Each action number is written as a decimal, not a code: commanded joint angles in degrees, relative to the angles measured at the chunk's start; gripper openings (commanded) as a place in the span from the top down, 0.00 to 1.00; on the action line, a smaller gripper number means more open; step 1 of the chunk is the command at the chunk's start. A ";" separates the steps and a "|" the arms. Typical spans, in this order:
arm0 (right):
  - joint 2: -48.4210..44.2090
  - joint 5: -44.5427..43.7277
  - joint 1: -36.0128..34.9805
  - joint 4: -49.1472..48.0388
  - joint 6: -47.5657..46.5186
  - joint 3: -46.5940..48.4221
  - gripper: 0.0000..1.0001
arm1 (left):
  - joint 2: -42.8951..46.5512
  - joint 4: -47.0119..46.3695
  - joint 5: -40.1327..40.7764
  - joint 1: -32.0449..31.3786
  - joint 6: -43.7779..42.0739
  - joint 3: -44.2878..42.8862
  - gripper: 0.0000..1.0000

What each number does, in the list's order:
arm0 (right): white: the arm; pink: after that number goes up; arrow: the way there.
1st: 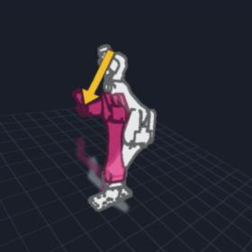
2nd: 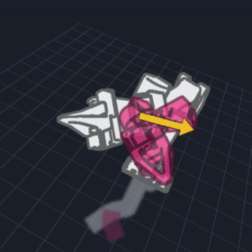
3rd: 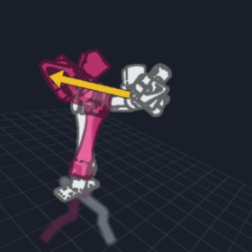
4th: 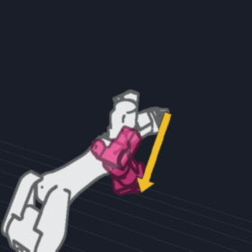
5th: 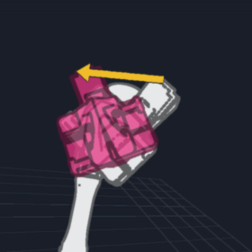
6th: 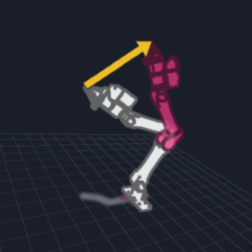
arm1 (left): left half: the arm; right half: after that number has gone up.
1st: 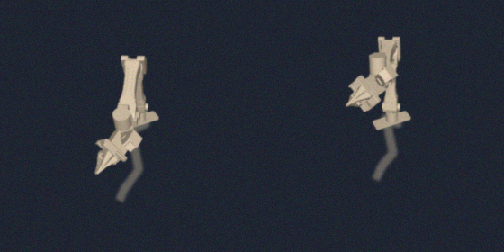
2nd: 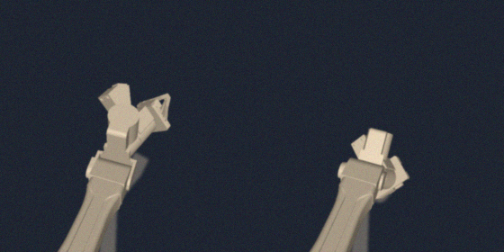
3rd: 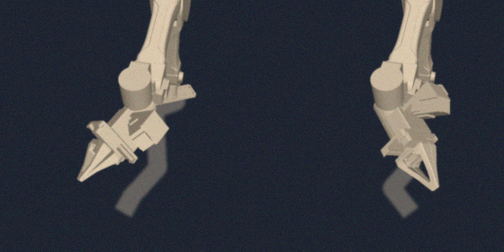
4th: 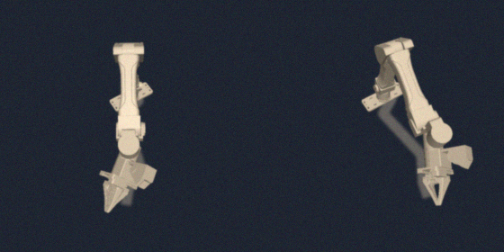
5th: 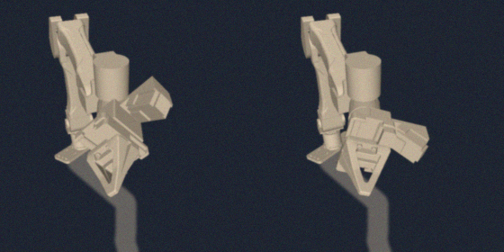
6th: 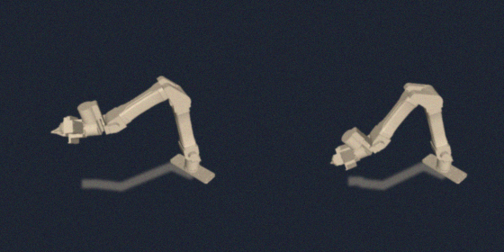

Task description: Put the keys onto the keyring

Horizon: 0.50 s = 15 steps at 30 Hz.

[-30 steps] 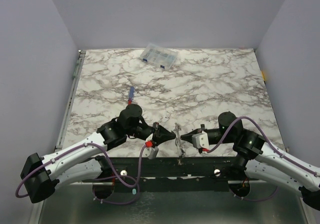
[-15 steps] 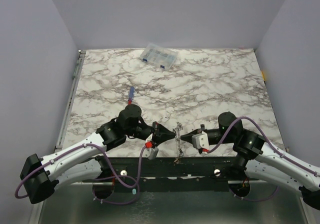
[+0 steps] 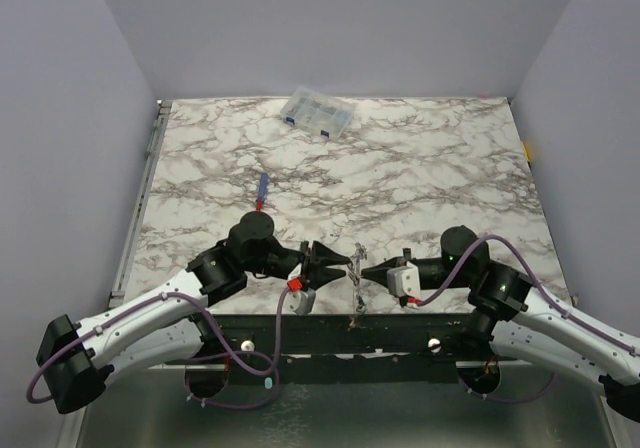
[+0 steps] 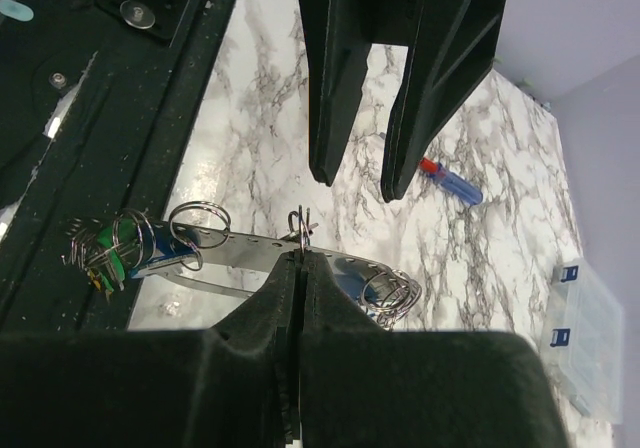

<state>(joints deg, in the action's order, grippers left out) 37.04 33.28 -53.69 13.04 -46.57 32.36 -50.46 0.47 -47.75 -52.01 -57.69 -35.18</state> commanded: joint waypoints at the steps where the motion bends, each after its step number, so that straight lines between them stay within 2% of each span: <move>1: -1.17 -0.91 -0.49 -5.44 2.19 -0.96 1.00 | 2.44 -8.53 0.89 1.03 7.71 2.83 0.63; 7: -1.80 -1.10 -0.45 -5.65 2.67 -0.51 1.00 | 2.06 -12.04 -1.68 1.46 13.43 3.39 0.62; 15: -3.39 -1.63 -0.47 -7.64 4.73 -0.78 1.00 | 0.29 -12.74 -4.87 1.56 14.59 3.27 0.62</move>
<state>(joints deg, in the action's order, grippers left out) 34.98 32.53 -53.69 9.98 -43.66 31.77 -49.58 -10.35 -48.75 -50.70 -45.12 -32.16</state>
